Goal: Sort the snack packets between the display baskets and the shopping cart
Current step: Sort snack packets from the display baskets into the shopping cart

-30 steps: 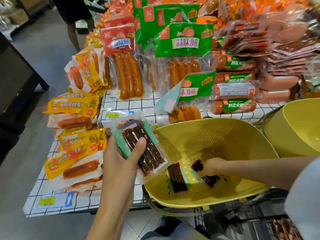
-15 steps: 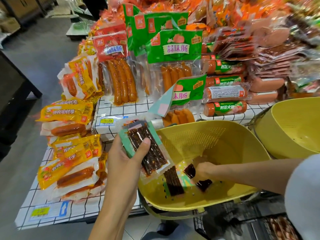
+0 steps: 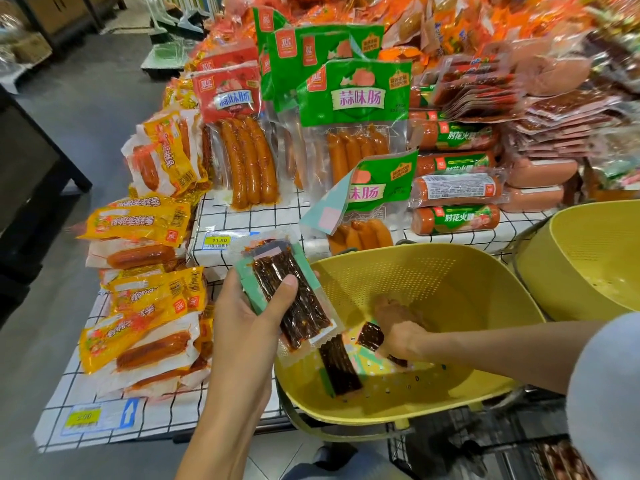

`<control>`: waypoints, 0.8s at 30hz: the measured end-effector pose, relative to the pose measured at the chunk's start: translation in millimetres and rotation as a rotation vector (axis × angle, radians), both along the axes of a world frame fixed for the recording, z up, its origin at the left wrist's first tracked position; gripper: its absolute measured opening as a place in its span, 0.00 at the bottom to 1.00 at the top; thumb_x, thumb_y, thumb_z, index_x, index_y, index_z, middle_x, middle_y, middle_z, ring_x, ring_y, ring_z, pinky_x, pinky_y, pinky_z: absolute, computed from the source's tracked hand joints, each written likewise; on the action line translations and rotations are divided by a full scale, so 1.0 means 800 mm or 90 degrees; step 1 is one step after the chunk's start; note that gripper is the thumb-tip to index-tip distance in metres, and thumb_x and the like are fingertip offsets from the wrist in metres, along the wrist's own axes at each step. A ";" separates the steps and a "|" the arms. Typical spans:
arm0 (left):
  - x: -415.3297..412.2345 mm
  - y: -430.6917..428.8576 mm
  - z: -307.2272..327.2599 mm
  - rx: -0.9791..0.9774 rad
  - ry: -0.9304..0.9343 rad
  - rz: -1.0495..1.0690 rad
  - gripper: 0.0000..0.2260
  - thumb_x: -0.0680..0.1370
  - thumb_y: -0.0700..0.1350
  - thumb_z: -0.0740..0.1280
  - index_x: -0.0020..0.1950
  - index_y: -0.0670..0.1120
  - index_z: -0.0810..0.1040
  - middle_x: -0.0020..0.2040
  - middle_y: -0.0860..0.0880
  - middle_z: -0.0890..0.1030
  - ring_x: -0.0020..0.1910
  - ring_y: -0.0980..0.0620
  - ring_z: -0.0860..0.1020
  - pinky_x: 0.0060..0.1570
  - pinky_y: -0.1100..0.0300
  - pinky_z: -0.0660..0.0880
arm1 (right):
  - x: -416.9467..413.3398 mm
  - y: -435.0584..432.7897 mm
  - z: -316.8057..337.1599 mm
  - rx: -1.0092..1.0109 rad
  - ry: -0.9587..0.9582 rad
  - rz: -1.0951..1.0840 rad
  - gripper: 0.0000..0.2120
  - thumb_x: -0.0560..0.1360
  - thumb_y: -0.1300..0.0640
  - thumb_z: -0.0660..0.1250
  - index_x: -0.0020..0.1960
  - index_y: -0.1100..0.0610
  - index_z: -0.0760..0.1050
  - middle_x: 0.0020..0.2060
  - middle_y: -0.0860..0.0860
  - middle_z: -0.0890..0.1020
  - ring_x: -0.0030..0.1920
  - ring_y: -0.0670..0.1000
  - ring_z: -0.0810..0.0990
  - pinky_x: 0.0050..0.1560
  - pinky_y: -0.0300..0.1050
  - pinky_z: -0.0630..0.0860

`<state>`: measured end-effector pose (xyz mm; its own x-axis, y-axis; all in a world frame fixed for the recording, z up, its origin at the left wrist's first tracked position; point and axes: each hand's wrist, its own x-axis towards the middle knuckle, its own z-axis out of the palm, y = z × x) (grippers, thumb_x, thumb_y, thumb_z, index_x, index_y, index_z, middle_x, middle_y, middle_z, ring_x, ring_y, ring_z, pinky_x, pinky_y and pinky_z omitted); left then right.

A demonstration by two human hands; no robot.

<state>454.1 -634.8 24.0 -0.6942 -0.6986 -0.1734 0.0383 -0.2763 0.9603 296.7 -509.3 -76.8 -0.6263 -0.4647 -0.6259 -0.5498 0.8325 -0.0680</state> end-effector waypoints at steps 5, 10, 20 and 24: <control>0.000 -0.002 -0.001 -0.003 -0.008 0.001 0.17 0.74 0.39 0.68 0.62 0.48 0.75 0.54 0.43 0.83 0.54 0.46 0.82 0.54 0.42 0.78 | 0.003 -0.002 -0.011 0.005 0.011 0.005 0.30 0.70 0.54 0.74 0.68 0.59 0.66 0.65 0.57 0.70 0.67 0.58 0.69 0.68 0.55 0.65; -0.003 -0.003 -0.002 -0.003 -0.009 0.000 0.17 0.74 0.38 0.68 0.62 0.48 0.76 0.55 0.44 0.83 0.54 0.45 0.82 0.55 0.41 0.77 | -0.008 -0.001 -0.010 -0.014 0.008 0.015 0.30 0.73 0.51 0.71 0.69 0.59 0.64 0.66 0.57 0.69 0.66 0.57 0.68 0.63 0.48 0.68; -0.008 -0.002 0.006 0.007 0.022 -0.071 0.15 0.77 0.45 0.63 0.64 0.47 0.75 0.56 0.48 0.83 0.56 0.50 0.81 0.55 0.46 0.78 | -0.024 0.004 0.178 -0.640 -0.563 -0.144 0.14 0.65 0.55 0.73 0.48 0.60 0.81 0.41 0.53 0.86 0.39 0.46 0.83 0.33 0.35 0.77; -0.009 0.000 0.008 -0.017 -0.019 -0.147 0.21 0.69 0.50 0.69 0.60 0.44 0.76 0.51 0.45 0.85 0.52 0.47 0.83 0.48 0.51 0.81 | 0.010 -0.050 0.154 -0.757 -0.359 -0.105 0.13 0.65 0.52 0.76 0.29 0.55 0.76 0.20 0.49 0.77 0.20 0.42 0.72 0.20 0.32 0.67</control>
